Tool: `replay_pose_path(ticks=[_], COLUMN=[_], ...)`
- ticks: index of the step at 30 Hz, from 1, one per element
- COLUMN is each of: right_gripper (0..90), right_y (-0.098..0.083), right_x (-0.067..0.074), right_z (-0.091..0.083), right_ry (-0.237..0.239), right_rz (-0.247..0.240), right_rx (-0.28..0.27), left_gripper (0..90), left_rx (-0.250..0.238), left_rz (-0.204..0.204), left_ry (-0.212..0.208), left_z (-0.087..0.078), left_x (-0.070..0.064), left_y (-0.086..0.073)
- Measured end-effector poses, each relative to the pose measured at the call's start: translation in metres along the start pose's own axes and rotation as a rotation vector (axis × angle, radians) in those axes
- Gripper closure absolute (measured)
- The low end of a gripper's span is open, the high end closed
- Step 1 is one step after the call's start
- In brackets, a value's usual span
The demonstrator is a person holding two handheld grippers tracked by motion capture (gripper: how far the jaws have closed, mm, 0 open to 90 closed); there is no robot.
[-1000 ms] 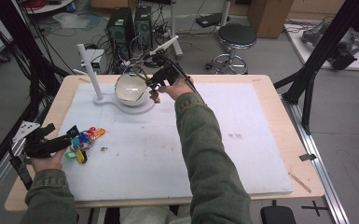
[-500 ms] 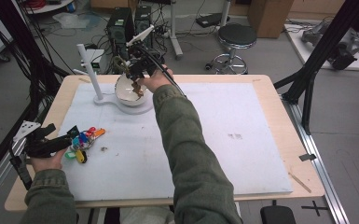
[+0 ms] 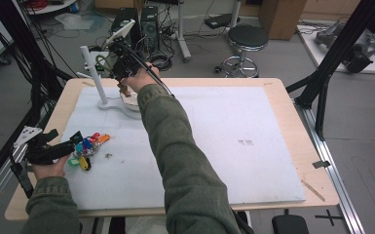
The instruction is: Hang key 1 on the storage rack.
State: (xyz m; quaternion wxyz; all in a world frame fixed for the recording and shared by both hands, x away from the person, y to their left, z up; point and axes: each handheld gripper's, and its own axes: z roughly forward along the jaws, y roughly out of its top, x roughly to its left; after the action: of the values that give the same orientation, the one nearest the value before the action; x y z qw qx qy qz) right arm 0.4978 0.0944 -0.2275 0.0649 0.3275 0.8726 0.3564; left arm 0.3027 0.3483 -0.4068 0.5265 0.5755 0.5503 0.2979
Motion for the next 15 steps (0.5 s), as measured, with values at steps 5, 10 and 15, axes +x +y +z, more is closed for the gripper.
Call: replay_pose_path(ticks=[5,10,15], right_gripper=[77.4,77.3,77.4], right_y=[0.008,0.014,0.015], right_x=[0.008,0.017,0.021], right_z=[0.005,0.012,0.018], right_ry=[0.013,0.033,0.045], right_rz=[-0.013,-0.029,-0.037], right_rx=[0.002,0.004,0.011], left_gripper=[1.7,1.7,1.7], left_rx=[-0.001,-0.001,-0.007], left_rz=[0.0,0.0,-0.005], left_ry=[0.0,-0.002,-0.001], left_z=[0.0,0.0,0.0], left_x=[0.001,0.001,0.001], left_y=[0.0,0.0,0.0])
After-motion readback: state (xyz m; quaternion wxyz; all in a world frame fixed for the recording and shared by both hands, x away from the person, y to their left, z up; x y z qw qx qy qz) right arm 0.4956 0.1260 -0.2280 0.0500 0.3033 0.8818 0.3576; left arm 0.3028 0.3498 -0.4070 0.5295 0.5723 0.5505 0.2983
